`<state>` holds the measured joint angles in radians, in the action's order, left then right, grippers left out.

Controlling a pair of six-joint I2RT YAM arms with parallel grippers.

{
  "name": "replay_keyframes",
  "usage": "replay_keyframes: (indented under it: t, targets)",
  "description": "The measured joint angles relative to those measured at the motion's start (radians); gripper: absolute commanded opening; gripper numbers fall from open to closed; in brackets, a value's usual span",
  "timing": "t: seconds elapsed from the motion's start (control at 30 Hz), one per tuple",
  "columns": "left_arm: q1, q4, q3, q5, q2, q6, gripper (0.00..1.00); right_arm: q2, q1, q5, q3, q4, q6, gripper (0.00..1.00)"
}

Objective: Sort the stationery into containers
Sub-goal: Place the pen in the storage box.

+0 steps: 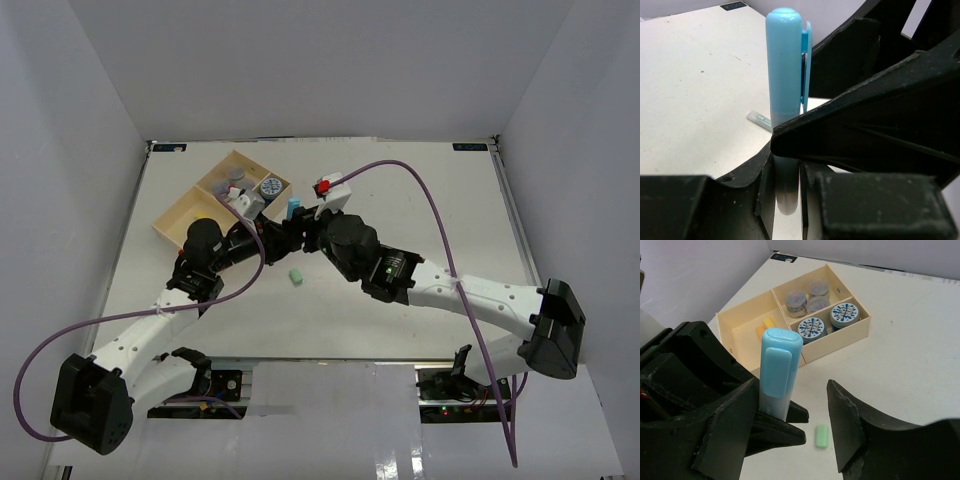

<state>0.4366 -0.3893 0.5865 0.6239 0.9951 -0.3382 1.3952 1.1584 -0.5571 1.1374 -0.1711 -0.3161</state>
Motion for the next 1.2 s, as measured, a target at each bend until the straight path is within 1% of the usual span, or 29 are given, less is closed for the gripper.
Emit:
replay_keyframes:
  t: [0.13, 0.17, 0.33, 0.53, 0.57, 0.6, 0.67, 0.7, 0.83, 0.93, 1.0, 1.07, 1.2]
  targets:
    - [0.006, 0.001, 0.0, -0.008, 0.005, -0.004, 0.0, -0.012, 0.0, -0.014, 0.0, 0.021, 0.016, 0.71]
    - [0.008, 0.0, 0.0, -0.011, 0.005, -0.004, 0.0, -0.015, 0.0, -0.015, 0.0, 0.024, 0.018, 0.74]
    - [0.011, 0.0, 0.0, -0.042, 0.006, -0.011, 0.0, -0.048, 0.003, -0.016, 0.0, 0.062, 0.034, 0.82]
    - [0.012, 0.005, 0.0, -0.111, 0.005, -0.037, 0.0, -0.166, 0.027, 0.01, -0.049, 0.107, 0.039, 0.94]
    - [0.012, 0.01, 0.0, -0.124, 0.005, -0.041, 0.01, -0.19, 0.029, 0.009, -0.063, 0.114, 0.039, 0.98]
    - [0.012, 0.019, 0.0, -0.138, 0.005, -0.046, 0.01, -0.22, 0.029, 0.004, -0.079, 0.119, 0.04, 0.98]
    - [0.012, 0.046, 0.0, -0.175, 0.005, -0.057, 0.01, -0.283, 0.029, -0.013, -0.114, 0.126, 0.048, 0.92]
    - [0.012, 0.059, 0.0, -0.198, 0.005, -0.063, 0.01, -0.31, 0.027, -0.025, -0.129, 0.127, 0.053, 0.9]
    - [-0.006, 0.167, 0.015, -0.294, 0.01, -0.082, 0.02, -0.419, 0.014, -0.08, -0.21, 0.144, 0.063, 0.9]
    - [-0.084, 0.264, 0.055, -0.342, 0.033, -0.105, 0.06, -0.476, -0.002, -0.109, -0.288, 0.161, 0.062, 0.9]
    - [-0.157, 0.332, 0.091, -0.366, 0.056, -0.117, 0.09, -0.492, -0.014, -0.119, -0.327, 0.178, 0.058, 0.9]
    - [-0.23, 0.396, 0.13, -0.387, 0.089, -0.128, 0.1, -0.504, -0.029, -0.125, -0.38, 0.206, 0.05, 0.9]
    - [-0.383, 0.481, 0.175, -0.396, 0.161, -0.139, 0.16, -0.523, -0.062, -0.119, -0.466, 0.242, 0.033, 0.9]
